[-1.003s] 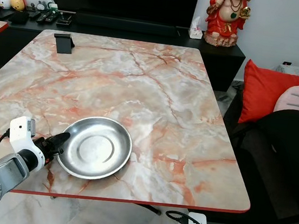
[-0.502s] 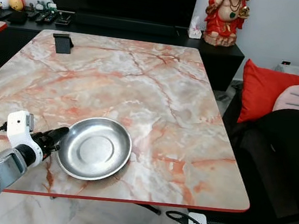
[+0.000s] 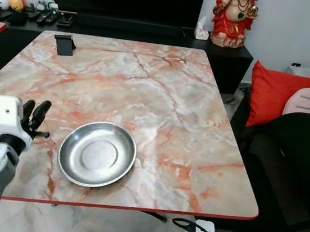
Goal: Setting the table
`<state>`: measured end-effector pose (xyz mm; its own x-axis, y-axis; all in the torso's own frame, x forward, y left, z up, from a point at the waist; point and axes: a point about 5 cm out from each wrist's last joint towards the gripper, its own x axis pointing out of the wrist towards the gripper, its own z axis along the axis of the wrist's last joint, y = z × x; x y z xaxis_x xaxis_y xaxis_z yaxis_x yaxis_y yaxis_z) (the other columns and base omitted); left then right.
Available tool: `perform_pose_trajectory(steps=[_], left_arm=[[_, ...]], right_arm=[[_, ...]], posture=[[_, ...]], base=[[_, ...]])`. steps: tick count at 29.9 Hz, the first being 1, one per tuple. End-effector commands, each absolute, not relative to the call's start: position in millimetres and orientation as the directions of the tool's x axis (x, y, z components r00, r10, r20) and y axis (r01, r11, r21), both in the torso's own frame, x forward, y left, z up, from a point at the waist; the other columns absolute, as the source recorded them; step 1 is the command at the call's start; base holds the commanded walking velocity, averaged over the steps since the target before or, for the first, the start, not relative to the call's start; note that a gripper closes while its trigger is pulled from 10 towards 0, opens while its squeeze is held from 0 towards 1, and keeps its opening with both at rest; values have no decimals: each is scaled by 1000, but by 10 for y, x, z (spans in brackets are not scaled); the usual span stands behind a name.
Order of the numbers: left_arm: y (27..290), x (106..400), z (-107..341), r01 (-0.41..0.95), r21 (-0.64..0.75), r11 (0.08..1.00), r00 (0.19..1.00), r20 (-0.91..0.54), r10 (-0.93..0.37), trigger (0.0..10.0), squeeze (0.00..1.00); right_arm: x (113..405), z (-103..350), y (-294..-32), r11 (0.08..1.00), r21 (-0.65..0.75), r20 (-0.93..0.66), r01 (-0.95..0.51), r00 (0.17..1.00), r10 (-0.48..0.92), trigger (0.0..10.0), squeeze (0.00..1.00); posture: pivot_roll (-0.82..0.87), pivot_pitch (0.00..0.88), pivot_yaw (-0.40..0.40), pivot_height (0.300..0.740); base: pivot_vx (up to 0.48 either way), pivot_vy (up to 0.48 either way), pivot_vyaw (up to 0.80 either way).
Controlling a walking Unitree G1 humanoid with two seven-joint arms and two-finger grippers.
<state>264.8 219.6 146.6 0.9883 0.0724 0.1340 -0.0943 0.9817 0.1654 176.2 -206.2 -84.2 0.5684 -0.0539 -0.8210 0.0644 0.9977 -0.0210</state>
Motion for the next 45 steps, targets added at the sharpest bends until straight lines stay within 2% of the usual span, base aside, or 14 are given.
perform_pose_trajectory(steps=[1, 6, 13, 19, 24, 45], left_arm=[[2160, 2634, 1474, -109, 225, 968, 981, 183, 68, 10000, 0], [2077, 2634, 1312, -99, 188, 977, 985, 155, 70, 10000, 0], [2022, 2650, 1269, -97, 197, 976, 981, 183, 60, 10000, 0], [2041, 2657, 1263, -109, 184, 977, 979, 193, 73, 10000, 0], [2054, 2663, 1260, -118, 169, 979, 976, 199, 83, 10000, 0], [2071, 2684, 1300, -116, 167, 979, 973, 217, 78, 10000, 0]], right_arm=[[1784, -828, -2079, 997, -24, -814, 76, 578, -64, 10000, 0], [1784, -828, -2076, 996, -22, -813, 81, 579, -65, 10000, 0], [1789, -825, -2072, 996, -15, -808, 85, 586, -62, 10000, 0], [1806, -813, -2081, 997, -41, -800, 61, 596, -70, 10000, 0], [1812, -809, -2081, 997, -37, -796, 63, 601, -68, 10000, 0], [1801, -819, -2054, 997, -13, -798, 80, 600, -58, 10000, 0]], posture=[[8, 0, -31, 718], [4, 0, -27, 718], [11, 0, -29, 718], [14, 0, -32, 718], [10, 0, -29, 718], [12, 0, -22, 718]], base=[[0, 0, 0], [0, 0, 0], [0, 352, 0], [0, 384, 0], [0, 384, 756], [0, 386, 0]])
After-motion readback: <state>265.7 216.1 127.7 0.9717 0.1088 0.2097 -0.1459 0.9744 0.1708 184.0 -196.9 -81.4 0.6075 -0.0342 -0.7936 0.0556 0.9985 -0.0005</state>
